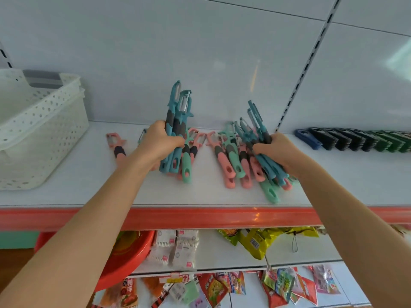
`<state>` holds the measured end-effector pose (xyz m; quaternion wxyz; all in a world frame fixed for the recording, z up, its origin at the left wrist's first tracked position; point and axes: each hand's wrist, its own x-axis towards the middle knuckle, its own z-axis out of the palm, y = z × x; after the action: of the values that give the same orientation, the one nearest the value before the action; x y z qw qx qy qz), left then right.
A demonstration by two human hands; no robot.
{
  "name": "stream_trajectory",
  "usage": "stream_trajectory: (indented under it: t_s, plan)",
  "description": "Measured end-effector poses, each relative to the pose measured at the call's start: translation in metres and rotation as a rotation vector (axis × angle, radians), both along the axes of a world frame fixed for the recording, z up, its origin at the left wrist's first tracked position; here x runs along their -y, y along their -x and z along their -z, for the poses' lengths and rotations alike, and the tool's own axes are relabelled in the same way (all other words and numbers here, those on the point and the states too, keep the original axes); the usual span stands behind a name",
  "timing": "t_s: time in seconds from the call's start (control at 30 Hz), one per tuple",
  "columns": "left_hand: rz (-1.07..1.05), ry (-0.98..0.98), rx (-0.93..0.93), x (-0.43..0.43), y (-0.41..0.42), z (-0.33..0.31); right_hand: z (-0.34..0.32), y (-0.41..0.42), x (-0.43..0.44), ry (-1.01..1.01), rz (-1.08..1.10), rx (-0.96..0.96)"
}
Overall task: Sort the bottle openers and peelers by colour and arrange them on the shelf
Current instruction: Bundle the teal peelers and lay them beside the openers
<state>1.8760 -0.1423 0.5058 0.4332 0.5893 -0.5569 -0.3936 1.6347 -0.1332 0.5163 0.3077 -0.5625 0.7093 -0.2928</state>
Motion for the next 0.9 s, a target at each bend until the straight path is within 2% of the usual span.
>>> stream_trajectory:
  t_s: [0.2,0.37,0.57,0.7,0.9]
  plan:
    - [0.063,-0.036,-0.078,-0.001,0.025,0.003,0.000,0.023,-0.010,0.044,0.137,0.301]
    - [0.100,-0.042,-0.182,-0.002,0.041,0.001,-0.004,0.029,-0.013,0.079,0.155,0.380]
    - [0.196,-0.037,-0.271,-0.003,0.065,-0.002,-0.012,0.028,-0.020,0.078,0.180,0.713]
    - [0.270,0.045,-0.299,-0.007,0.095,-0.001,-0.013,0.024,-0.027,0.109,0.200,0.890]
    - [0.307,0.278,-0.177,-0.031,0.163,-0.006,-0.010,0.041,-0.038,0.235,0.137,1.035]
